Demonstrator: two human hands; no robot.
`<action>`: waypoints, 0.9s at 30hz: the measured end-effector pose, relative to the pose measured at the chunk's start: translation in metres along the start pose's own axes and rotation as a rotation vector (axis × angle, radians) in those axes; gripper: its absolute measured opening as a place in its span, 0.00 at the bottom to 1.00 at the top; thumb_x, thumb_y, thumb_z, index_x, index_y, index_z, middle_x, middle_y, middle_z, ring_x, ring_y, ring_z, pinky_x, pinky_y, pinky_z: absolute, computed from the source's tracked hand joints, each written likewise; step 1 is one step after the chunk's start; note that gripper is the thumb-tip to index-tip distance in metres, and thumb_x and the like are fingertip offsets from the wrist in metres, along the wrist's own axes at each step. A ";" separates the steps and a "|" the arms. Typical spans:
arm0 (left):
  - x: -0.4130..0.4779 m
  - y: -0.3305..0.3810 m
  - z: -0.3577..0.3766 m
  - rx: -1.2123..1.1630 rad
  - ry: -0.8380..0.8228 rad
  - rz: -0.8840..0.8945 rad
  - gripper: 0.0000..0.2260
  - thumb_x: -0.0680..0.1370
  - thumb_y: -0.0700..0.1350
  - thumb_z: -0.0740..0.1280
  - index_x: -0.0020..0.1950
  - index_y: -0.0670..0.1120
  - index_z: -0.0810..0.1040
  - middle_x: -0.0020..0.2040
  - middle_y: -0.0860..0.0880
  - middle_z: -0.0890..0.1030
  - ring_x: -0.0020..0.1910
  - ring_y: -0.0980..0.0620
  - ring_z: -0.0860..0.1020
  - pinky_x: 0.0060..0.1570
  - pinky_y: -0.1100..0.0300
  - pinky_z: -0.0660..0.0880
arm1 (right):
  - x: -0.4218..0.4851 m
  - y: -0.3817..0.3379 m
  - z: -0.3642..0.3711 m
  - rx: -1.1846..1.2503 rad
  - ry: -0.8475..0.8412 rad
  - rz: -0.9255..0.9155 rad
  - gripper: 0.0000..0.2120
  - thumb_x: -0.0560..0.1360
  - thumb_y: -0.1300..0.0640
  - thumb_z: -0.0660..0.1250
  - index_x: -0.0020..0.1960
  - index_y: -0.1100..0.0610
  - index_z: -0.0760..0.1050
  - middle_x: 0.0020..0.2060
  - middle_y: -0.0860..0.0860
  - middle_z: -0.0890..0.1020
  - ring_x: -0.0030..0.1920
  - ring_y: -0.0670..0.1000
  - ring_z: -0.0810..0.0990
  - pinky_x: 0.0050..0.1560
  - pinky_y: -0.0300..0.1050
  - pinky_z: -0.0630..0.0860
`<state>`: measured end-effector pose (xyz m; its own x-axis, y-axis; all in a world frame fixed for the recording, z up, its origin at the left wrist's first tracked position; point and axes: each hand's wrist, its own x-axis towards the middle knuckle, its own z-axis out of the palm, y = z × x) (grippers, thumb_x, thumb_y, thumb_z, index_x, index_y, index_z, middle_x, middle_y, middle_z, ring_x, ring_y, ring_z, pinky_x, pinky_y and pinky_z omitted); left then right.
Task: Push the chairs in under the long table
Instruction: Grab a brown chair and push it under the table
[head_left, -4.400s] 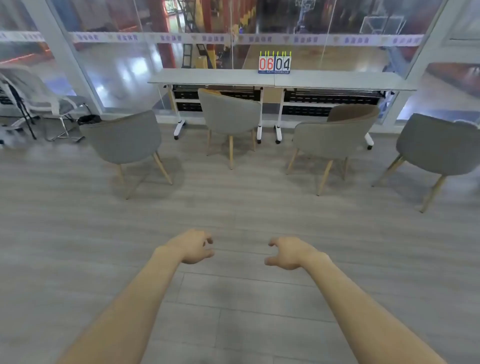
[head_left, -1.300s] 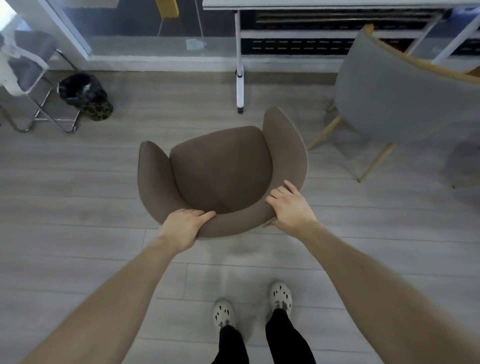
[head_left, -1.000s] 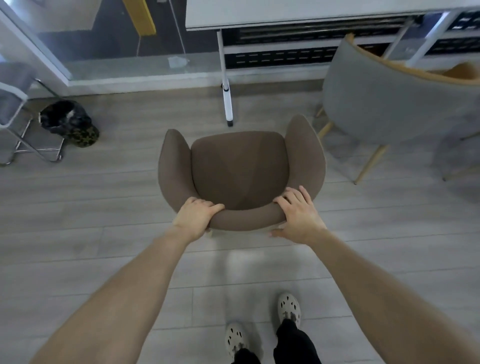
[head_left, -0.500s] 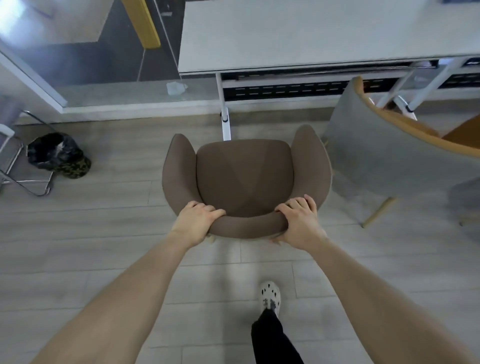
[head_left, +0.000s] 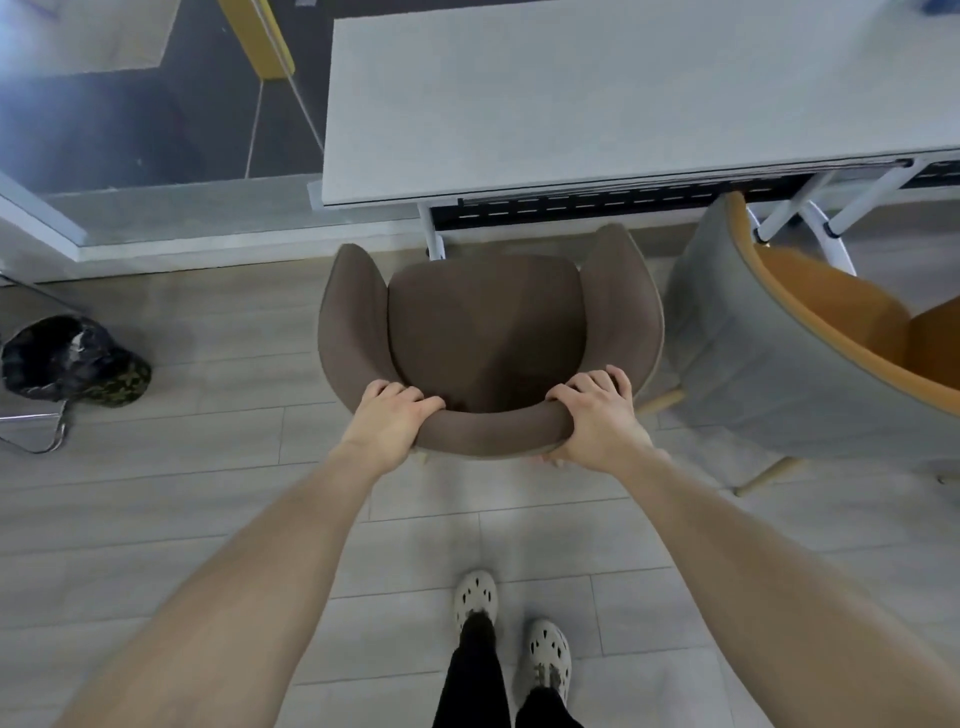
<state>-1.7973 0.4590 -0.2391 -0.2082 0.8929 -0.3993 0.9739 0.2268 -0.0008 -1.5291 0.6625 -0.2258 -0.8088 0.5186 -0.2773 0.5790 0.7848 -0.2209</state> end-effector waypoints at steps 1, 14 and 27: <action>0.011 -0.006 -0.004 0.003 -0.005 0.012 0.31 0.72 0.39 0.72 0.72 0.60 0.73 0.62 0.53 0.81 0.63 0.45 0.77 0.71 0.46 0.65 | 0.010 0.002 -0.004 0.007 -0.010 0.014 0.51 0.53 0.16 0.56 0.68 0.42 0.76 0.62 0.47 0.77 0.72 0.55 0.68 0.83 0.60 0.42; 0.081 -0.051 -0.045 0.077 -0.066 0.068 0.34 0.71 0.51 0.80 0.74 0.61 0.70 0.63 0.53 0.80 0.64 0.46 0.77 0.70 0.48 0.66 | 0.070 -0.003 -0.035 -0.017 -0.060 0.116 0.45 0.62 0.22 0.72 0.72 0.43 0.73 0.67 0.48 0.76 0.76 0.57 0.66 0.84 0.61 0.42; 0.098 0.075 -0.153 -0.121 -0.285 0.173 0.33 0.73 0.60 0.78 0.75 0.54 0.73 0.67 0.50 0.80 0.63 0.46 0.79 0.62 0.45 0.79 | -0.037 0.035 -0.076 0.199 0.009 0.371 0.16 0.81 0.46 0.68 0.64 0.53 0.78 0.58 0.53 0.79 0.61 0.59 0.81 0.57 0.56 0.80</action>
<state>-1.7588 0.6233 -0.1380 0.0092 0.7814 -0.6240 0.9714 0.1410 0.1910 -1.4870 0.6964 -0.1523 -0.5418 0.7574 -0.3644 0.8392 0.4638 -0.2839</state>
